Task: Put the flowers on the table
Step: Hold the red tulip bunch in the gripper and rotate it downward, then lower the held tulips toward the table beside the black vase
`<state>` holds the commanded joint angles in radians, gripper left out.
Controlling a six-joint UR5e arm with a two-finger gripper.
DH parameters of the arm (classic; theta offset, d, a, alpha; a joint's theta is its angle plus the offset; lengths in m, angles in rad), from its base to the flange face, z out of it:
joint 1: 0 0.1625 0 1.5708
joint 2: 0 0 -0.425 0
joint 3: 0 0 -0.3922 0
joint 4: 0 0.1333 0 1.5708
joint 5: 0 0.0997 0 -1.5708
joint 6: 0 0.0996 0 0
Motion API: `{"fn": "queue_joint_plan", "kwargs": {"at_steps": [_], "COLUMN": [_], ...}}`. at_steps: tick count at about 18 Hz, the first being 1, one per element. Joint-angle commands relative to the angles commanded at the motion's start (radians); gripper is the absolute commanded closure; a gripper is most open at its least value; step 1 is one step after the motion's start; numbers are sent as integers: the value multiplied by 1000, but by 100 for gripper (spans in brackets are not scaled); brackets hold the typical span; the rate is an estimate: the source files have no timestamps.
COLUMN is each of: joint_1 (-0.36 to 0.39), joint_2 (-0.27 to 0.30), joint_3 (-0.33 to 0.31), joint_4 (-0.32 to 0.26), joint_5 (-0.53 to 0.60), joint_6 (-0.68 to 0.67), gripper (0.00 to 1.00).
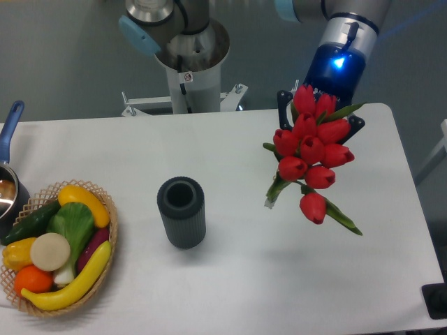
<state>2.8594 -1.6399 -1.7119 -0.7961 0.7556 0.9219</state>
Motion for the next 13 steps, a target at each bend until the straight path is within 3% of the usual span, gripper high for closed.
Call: {"fn": "queue_joint_plan", "kwargs": {"at_steps": [6, 13], "joint_1": [-57, -192], "joint_2": [2, -81], "joint_3": [-12, -5], "joint_4": [2, 2], "joint_5": [190, 523], "joint_6": [12, 115], "gripper": [64, 66]}}
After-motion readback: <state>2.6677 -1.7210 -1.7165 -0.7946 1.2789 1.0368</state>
